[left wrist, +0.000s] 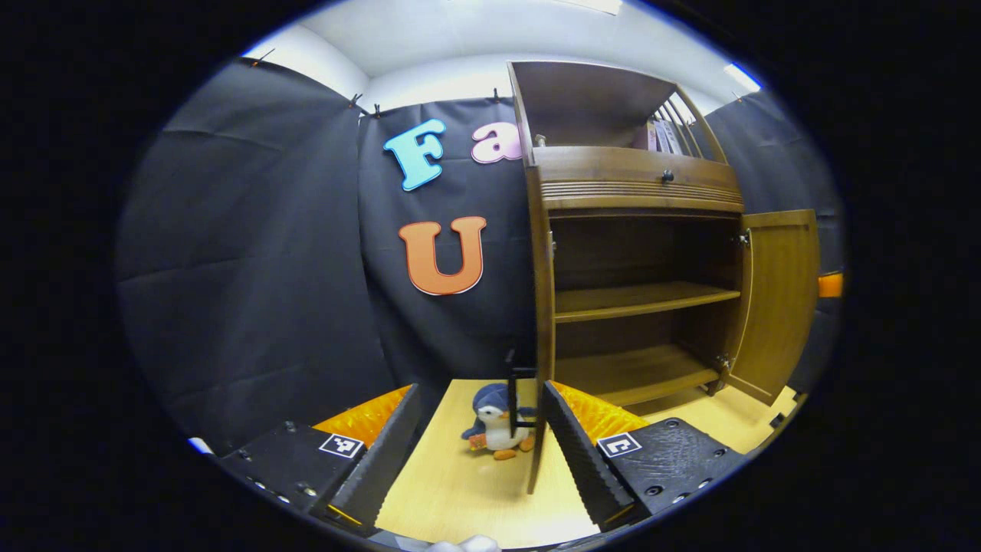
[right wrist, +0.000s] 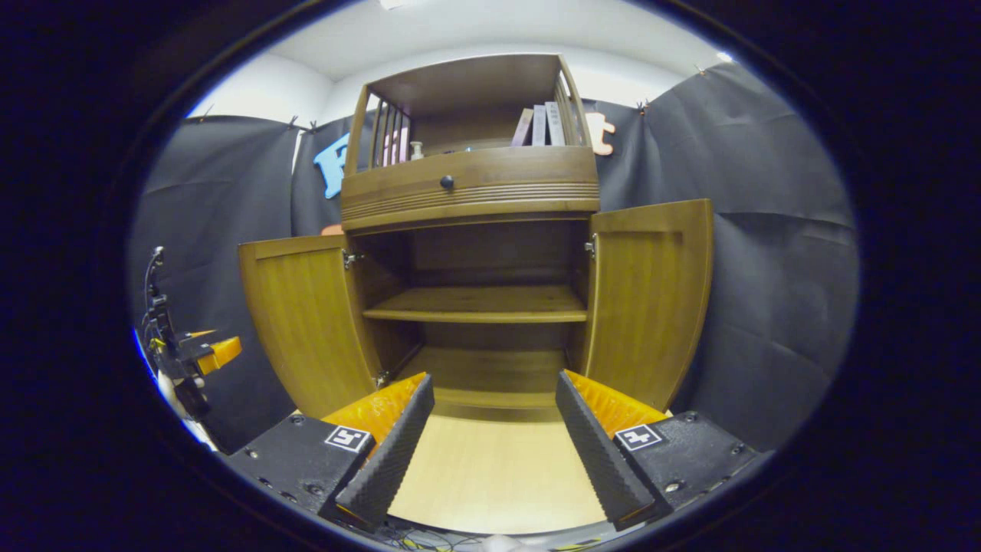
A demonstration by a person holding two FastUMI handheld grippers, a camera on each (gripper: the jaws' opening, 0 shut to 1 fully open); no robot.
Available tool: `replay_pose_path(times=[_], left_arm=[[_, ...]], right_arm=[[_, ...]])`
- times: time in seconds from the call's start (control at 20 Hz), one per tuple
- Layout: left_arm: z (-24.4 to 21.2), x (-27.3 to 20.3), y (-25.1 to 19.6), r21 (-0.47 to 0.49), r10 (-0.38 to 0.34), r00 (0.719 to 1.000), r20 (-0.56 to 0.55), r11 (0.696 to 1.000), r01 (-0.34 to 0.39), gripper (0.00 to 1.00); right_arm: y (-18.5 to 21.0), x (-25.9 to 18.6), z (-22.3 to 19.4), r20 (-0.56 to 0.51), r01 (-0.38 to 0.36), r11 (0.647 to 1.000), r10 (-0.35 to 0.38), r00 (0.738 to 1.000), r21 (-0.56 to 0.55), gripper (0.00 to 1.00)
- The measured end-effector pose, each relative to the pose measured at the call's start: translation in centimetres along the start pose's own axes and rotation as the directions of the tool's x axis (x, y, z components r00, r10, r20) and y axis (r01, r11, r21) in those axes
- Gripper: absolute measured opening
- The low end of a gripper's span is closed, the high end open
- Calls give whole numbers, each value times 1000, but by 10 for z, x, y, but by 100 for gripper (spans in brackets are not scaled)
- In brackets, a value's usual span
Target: Open the right door of the double-door shoe cabinet with the right hand, and open the left door with the left hand.
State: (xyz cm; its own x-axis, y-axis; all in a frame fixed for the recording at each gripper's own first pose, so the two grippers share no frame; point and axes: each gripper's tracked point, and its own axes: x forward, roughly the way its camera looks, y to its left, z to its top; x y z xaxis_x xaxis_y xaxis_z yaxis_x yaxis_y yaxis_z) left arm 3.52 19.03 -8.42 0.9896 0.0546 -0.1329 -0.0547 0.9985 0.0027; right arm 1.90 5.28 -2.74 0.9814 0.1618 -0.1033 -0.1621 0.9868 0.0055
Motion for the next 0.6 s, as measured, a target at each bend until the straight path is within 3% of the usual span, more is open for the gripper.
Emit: replay_pose_path(times=[0.1,0.15,0.2,0.4,0.5,0.55,0.6], left_arm=[[19,-5,-34,-14,-22,999,25,1000,22,95],[27,-6,-46,-10,-21,999,40,1000,21,100],[34,-7,-57,-20,-18,999,42,1000,19,95],[53,-3,-115,-31,-61,996,71,997,64,92],[55,-6,-137,-40,-74,996,58,996,76,95],[57,-9,-145,-36,-73,996,60,997,75,89],[56,-9,-153,-23,-81,995,56,996,82,100]], right_arm=[[-8,0,5,16,11,1000,-11,1000,-2,100],[-13,0,7,20,17,1000,-17,1000,-1,100],[-16,0,9,24,19,1000,-20,1000,5,100],[-31,-5,14,36,30,999,-30,999,19,100],[-40,-7,17,44,42,999,-43,998,22,100],[-44,-6,18,46,50,999,-51,998,23,100],[-47,-6,18,47,55,998,-56,997,24,100]])
